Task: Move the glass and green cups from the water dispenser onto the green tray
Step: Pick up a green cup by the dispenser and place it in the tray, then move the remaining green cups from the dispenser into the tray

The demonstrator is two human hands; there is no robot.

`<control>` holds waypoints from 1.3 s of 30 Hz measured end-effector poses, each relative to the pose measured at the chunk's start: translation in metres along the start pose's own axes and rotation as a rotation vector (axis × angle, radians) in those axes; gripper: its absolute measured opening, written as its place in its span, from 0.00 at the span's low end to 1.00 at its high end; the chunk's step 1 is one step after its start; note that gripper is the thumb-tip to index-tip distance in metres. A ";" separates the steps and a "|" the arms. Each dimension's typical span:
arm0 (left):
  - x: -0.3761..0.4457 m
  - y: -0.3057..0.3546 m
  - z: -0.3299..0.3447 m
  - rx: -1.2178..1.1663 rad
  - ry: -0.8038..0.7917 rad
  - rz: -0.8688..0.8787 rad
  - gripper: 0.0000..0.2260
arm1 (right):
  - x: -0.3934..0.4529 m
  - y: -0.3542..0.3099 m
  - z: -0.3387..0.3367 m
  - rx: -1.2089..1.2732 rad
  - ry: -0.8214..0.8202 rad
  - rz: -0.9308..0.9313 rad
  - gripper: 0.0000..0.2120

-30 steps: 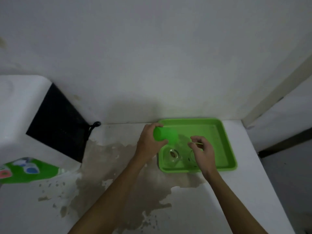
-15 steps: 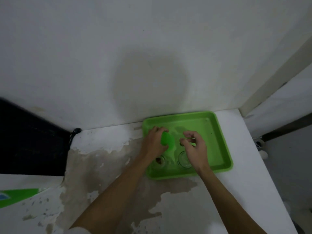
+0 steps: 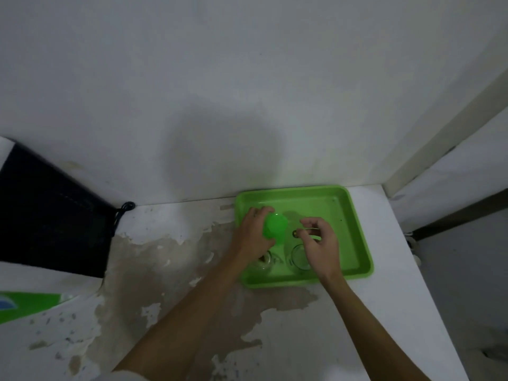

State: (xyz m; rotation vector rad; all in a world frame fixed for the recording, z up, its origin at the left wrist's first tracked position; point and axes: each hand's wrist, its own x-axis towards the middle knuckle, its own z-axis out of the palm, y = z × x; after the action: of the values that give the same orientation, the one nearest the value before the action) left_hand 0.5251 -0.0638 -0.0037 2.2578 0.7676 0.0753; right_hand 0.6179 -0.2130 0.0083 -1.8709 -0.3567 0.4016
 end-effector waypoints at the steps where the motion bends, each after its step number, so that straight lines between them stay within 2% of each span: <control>1: -0.006 -0.004 -0.005 -0.037 0.019 -0.002 0.33 | -0.004 -0.003 0.002 -0.005 -0.007 -0.009 0.08; 3: -0.028 -0.019 -0.020 -0.131 0.050 -0.006 0.30 | -0.019 -0.011 0.012 -0.019 -0.039 -0.043 0.07; 7: -0.079 -0.059 -0.046 -0.232 0.110 -0.071 0.17 | -0.050 -0.027 0.036 -0.066 -0.129 -0.102 0.06; 12: -0.155 -0.115 -0.078 -0.310 0.180 -0.197 0.10 | -0.094 -0.038 0.086 -0.100 -0.273 -0.126 0.06; 17: -0.233 -0.177 -0.118 -0.432 0.277 -0.332 0.13 | -0.147 -0.051 0.162 -0.116 -0.449 -0.120 0.10; 23: -0.305 -0.243 -0.164 -0.493 0.432 -0.445 0.15 | -0.204 -0.074 0.256 -0.170 -0.651 -0.092 0.05; 28: -0.342 -0.296 -0.197 -0.500 0.504 -0.511 0.08 | -0.235 -0.092 0.331 -0.204 -0.786 -0.087 0.03; 31: -0.357 -0.322 -0.212 -0.510 0.533 -0.545 0.08 | -0.248 -0.097 0.374 -0.219 -0.856 -0.036 0.08; 35: -0.370 -0.350 -0.226 -0.534 0.538 -0.586 0.08 | -0.264 -0.099 0.421 -0.292 -0.949 -0.046 0.25; 39: -0.373 -0.370 -0.235 -0.551 0.533 -0.619 0.08 | -0.278 -0.101 0.454 -0.295 -0.871 -0.107 0.38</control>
State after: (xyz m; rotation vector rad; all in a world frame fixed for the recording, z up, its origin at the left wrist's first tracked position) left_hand -0.0314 0.0831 -0.0165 1.4117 1.4851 0.5357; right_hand 0.1631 0.0812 -0.0084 -1.8568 -1.1403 1.1365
